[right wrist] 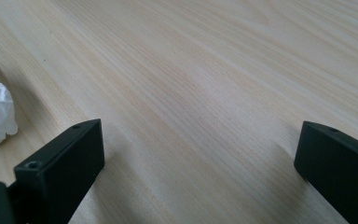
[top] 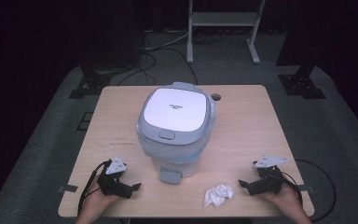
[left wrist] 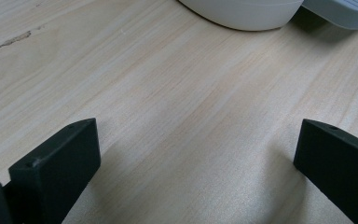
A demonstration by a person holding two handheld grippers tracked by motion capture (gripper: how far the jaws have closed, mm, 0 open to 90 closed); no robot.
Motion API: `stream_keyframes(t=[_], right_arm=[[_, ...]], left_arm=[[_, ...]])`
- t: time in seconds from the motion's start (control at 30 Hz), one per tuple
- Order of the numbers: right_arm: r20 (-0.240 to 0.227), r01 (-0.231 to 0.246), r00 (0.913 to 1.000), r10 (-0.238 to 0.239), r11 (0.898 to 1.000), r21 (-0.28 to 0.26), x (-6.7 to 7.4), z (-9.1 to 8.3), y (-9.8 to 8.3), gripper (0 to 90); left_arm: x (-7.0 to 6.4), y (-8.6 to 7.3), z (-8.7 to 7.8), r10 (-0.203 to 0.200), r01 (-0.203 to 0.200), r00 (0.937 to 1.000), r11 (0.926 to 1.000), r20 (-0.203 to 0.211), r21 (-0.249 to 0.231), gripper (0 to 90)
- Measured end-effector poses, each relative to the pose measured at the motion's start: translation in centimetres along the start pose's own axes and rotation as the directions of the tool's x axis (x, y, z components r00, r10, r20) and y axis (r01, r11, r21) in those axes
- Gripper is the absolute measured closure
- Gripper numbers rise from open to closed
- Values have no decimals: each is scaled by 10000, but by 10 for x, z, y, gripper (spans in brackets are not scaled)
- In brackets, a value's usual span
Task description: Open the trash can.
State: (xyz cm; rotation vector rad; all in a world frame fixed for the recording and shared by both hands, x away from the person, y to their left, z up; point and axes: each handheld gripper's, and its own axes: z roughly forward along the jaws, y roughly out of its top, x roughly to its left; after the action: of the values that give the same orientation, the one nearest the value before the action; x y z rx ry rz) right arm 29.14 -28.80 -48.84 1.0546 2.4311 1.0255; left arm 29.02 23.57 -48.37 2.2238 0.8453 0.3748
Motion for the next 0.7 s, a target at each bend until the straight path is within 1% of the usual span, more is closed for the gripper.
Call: stream_keyframes(t=[0.17, 0.3, 0.37, 0.43, 0.5, 0.57, 0.63, 0.7], right_arm=[[1, -1, 10000, 1, 10000, 1, 0, 0, 0, 6], [2, -1, 10000, 1, 10000, 1, 0, 0, 0, 6], [1, -1, 10000, 1, 10000, 0, 0, 0, 0, 6], [-1, -1, 10000, 1, 10000, 0, 0, 0, 0, 6], [-5, -9, 10000, 9, 10000, 3, 0, 0, 0, 6], [-3, -5, 10000, 5, 10000, 2, 0, 0, 0, 6], [-4, -8, 10000, 8, 10000, 4, 0, 0, 0, 6], [-4, -6, 10000, 6, 10000, 3, 0, 0, 0, 6]], left_arm=[[-1, 0, 0, -64, 64, 10000, 10000, -47, 2, 0], [-2, 0, 0, -9, 9, 10000, 10000, 52, 14, 0], [-3, 1, -1, 47, -48, 9998, 10000, 178, 24, 0], [-4, 1, -2, 27, -25, 9994, 10000, 358, -67, 0], [-4, 3, -3, 30, -25, 9992, 9999, 409, -127, 0], [-5, 4, -4, 128, -122, 9989, 9998, 458, -145, 0], [-7, 5, -6, 311, -303, 9985, 9994, 452, -191, 0], [-9, 7, -10, 318, -301, 9985, 9988, 450, -383, 0]])
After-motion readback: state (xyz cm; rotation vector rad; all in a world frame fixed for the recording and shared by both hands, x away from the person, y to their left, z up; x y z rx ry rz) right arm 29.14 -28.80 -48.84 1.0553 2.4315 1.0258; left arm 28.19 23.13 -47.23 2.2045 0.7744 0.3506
